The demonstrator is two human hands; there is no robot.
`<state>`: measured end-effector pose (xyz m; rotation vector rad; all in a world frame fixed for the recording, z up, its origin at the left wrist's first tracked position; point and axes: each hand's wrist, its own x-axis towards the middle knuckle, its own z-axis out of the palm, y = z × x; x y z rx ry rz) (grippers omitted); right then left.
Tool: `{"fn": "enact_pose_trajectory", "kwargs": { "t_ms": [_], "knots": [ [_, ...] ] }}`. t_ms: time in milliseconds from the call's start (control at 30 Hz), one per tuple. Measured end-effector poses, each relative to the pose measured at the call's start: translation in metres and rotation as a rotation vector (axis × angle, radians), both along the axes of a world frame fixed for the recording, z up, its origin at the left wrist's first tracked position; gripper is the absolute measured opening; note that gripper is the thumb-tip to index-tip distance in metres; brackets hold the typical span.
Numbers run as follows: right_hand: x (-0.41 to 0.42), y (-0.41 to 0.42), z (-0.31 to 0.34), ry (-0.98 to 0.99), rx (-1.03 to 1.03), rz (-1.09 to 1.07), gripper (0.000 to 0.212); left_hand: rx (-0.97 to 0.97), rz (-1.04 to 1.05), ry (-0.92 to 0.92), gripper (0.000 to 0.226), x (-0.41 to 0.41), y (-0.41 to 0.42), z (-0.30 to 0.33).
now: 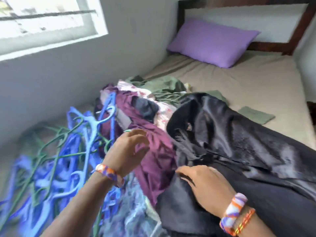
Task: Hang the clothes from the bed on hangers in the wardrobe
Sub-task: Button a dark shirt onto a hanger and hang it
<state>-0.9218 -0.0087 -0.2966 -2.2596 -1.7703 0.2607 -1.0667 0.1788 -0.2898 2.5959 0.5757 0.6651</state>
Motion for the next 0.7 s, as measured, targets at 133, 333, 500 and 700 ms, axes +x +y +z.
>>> {"fn": "enact_pose_trajectory", "kwargs": {
  "t_ms": [133,333,500,700],
  "knots": [
    [-0.014,0.017,-0.008,-0.207,-0.055,0.017,0.058,-0.009,0.349,-0.117,0.026,-0.057,0.026,-0.003],
    [-0.015,0.03,0.004,-0.267,-0.234,-0.047,0.032,-0.187,0.601,0.154,0.069,-0.097,0.029,-0.037],
    [-0.022,0.04,0.001,-0.29,-0.302,-0.063,0.03,-0.136,0.635,-0.011,0.036,-0.099,0.03,-0.031],
    [-0.022,0.046,-0.001,-0.107,-0.234,-0.145,0.022,-0.24,0.496,-0.397,0.029,-0.056,-0.015,-0.02]
  ]
}}
